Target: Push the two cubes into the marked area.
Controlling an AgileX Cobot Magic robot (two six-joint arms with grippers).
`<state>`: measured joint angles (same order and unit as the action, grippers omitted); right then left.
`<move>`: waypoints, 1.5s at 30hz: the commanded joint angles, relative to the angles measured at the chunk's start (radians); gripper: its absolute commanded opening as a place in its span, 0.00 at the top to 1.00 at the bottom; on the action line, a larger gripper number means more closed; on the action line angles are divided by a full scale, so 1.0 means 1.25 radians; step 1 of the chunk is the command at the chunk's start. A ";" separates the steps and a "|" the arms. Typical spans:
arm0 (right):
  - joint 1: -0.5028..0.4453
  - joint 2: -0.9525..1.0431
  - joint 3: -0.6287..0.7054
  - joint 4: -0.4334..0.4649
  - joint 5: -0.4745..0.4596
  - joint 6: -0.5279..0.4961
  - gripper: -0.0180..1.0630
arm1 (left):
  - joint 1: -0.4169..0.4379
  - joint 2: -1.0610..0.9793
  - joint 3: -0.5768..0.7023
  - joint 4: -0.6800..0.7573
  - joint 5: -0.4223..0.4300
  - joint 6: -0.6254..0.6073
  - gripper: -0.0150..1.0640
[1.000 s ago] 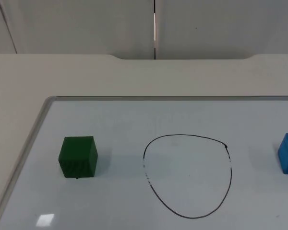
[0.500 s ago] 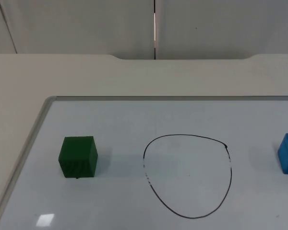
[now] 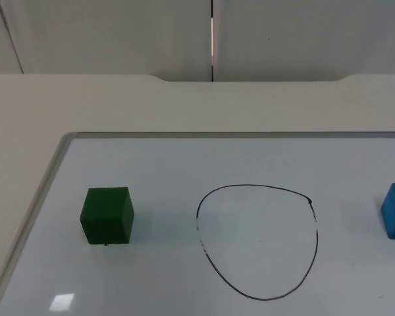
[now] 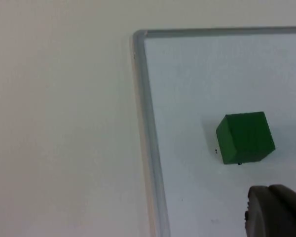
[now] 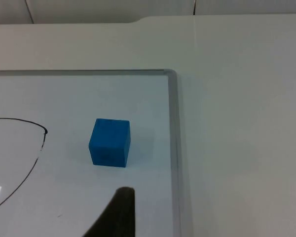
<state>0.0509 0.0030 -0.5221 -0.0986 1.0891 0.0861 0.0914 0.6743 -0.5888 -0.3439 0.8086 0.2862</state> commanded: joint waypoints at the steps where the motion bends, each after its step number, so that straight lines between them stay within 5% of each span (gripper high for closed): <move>1: -0.005 -0.002 0.005 -0.001 -0.008 0.001 0.01 | 0.000 0.032 -0.005 -0.012 -0.028 0.003 0.99; 31: -0.005 -0.002 0.005 0.000 -0.011 0.001 0.01 | 0.000 0.083 -0.005 0.025 -0.036 0.003 0.99; 35: -0.005 0.046 -0.028 0.000 -0.063 -0.012 0.03 | 0.000 0.083 -0.005 0.019 -0.044 0.003 0.99; 40: -0.005 0.229 -0.104 0.002 -0.116 0.023 0.13 | 0.000 0.083 -0.005 0.019 -0.054 0.003 0.99; 45: -0.005 0.479 -0.200 0.002 -0.133 0.032 0.39 | 0.000 0.091 -0.005 0.019 -0.085 0.003 0.99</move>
<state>0.0509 0.5475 -0.7529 -0.0986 0.9392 0.1209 0.0914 0.7836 -0.5888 -0.3150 0.7230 0.2885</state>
